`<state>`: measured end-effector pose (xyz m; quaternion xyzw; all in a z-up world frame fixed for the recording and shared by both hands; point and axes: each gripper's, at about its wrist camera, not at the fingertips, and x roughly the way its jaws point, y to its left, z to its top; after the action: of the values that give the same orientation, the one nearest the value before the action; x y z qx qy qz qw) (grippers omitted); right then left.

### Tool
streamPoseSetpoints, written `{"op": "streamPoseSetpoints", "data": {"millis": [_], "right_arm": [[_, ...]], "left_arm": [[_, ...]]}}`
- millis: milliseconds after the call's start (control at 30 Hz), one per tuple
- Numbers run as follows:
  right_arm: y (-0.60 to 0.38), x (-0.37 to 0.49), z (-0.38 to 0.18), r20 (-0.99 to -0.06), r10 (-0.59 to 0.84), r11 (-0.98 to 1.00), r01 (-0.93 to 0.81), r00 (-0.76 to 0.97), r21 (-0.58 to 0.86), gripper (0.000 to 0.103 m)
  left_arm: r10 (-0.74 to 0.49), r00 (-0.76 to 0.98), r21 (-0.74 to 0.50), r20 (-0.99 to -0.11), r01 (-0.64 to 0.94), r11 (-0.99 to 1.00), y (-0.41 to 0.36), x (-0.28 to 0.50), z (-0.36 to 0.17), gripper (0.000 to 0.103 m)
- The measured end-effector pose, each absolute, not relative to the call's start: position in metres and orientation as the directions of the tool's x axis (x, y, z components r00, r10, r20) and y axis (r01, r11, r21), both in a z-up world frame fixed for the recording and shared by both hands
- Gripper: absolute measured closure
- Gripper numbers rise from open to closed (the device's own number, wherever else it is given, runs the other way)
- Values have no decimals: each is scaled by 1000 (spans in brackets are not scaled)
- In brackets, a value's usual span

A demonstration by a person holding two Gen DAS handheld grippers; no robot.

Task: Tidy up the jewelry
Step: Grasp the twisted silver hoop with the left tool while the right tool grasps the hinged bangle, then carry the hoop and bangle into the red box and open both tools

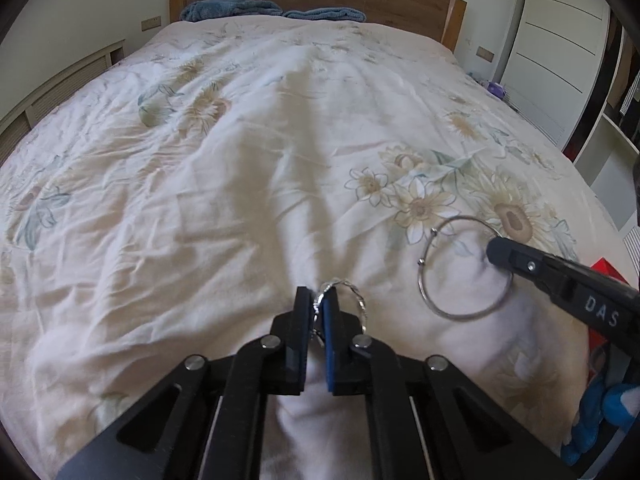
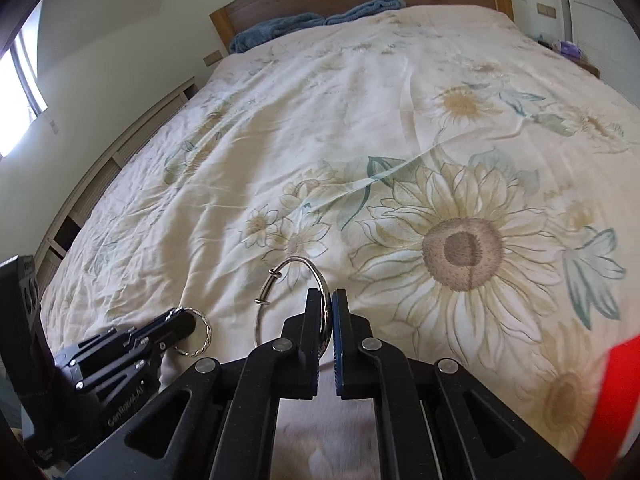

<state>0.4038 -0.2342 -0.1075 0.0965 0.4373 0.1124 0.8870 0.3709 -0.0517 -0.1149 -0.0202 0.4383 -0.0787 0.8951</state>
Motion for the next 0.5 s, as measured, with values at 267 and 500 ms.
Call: {"op": "streamPoseSetpoints", "data": {"millis": [267,500], "right_arm": [[-235,366,-81,-747,291,953,-110,598,283,97],[-235,318,-54,-736,297,950,-112,608,291,97]], "left_arm": [[-162,588,-109,-792,125,986,-52,343,-102,98],[-166,600,-105,-783,135,985,-54,303,-75,98]]}}
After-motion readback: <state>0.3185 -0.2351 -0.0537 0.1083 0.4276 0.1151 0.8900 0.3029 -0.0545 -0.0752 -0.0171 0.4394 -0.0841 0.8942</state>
